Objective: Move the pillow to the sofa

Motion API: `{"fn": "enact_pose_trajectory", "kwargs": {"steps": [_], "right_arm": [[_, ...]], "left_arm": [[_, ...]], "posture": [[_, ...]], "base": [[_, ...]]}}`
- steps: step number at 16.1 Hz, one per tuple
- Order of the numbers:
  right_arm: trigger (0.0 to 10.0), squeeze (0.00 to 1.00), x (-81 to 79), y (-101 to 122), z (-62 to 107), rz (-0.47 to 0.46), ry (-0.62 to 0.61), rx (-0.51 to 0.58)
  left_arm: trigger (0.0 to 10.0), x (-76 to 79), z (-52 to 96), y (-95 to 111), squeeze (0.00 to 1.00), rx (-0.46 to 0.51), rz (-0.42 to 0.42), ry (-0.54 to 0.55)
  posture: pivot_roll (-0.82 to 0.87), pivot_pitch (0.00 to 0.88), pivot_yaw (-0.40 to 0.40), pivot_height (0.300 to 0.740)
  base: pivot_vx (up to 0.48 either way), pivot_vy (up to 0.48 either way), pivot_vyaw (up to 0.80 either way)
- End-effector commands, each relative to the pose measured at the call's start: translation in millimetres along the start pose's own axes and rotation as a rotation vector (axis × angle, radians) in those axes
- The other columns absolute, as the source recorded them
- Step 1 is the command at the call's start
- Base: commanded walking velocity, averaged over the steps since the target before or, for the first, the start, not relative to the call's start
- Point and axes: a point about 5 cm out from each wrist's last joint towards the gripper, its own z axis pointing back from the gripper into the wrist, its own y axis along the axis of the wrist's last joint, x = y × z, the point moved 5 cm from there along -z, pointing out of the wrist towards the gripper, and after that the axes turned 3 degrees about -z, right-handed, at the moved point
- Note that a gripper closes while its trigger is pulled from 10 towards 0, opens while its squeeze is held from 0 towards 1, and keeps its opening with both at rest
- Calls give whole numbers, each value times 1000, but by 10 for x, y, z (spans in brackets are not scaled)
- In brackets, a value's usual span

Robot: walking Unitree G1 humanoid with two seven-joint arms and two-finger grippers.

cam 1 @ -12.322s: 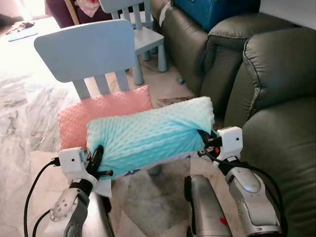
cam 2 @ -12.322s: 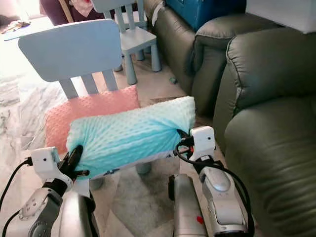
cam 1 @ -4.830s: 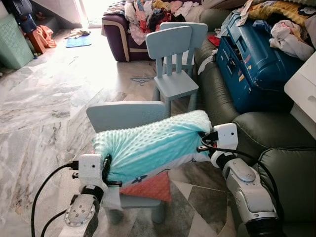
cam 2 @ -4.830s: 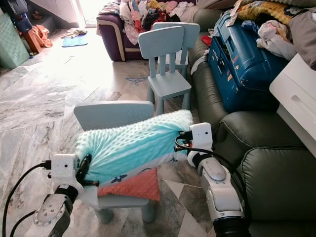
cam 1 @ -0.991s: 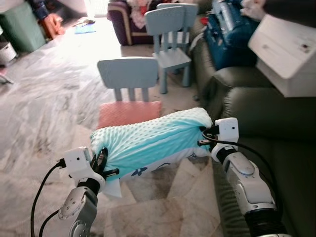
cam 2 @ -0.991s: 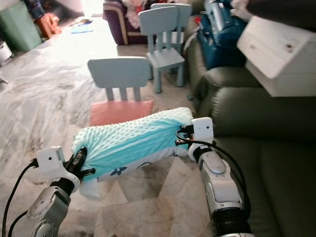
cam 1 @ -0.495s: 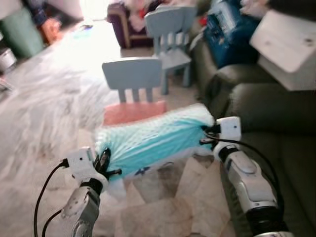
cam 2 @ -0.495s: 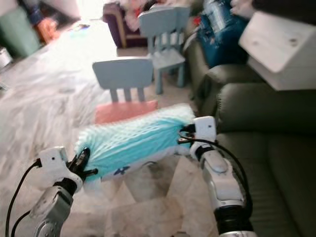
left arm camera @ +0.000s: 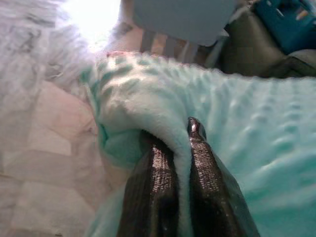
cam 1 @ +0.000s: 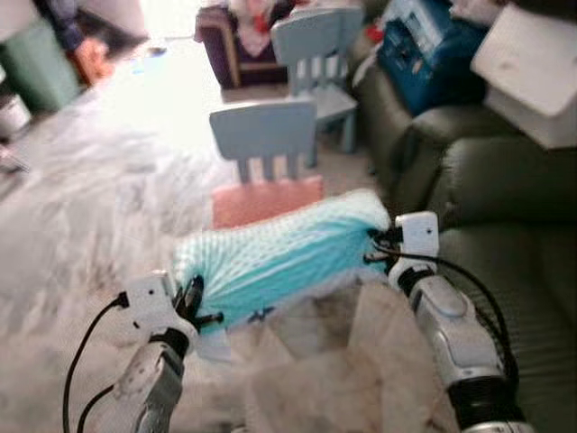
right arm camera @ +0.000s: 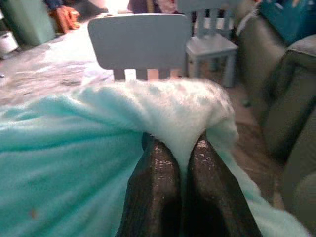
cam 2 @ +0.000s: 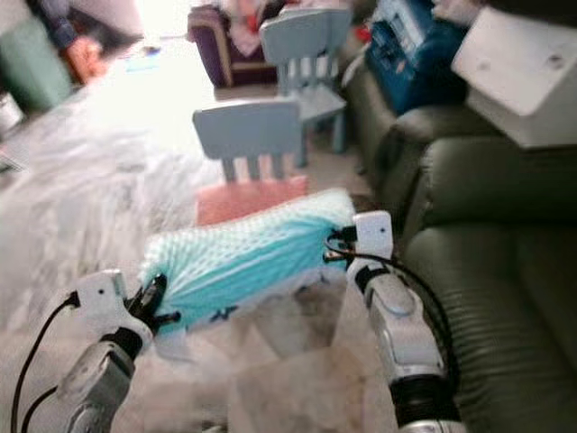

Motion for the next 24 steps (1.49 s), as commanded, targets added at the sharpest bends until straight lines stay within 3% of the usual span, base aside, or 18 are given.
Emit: {"fn": "enact_pose_trajectory", "kwargs": {"steps": [1,12,24], "right_arm": [[10000,0,-17,105,-19,-2,-3,37],[10000,0,22,158,-34,14,-19,48],[10000,0,29,164,-48,4,-18,40]], "left_arm": [[10000,-132,17,18,0,-5,-19,50],[10000,-144,17,63,0,42,8,37],[10000,-208,8,87,0,69,35,50]], "posture": [[-175,100,43,740],[-183,105,36,740],[-191,105,38,740]], "base": [[0,461,0],[0,42,0],[0,0,-774]]}}
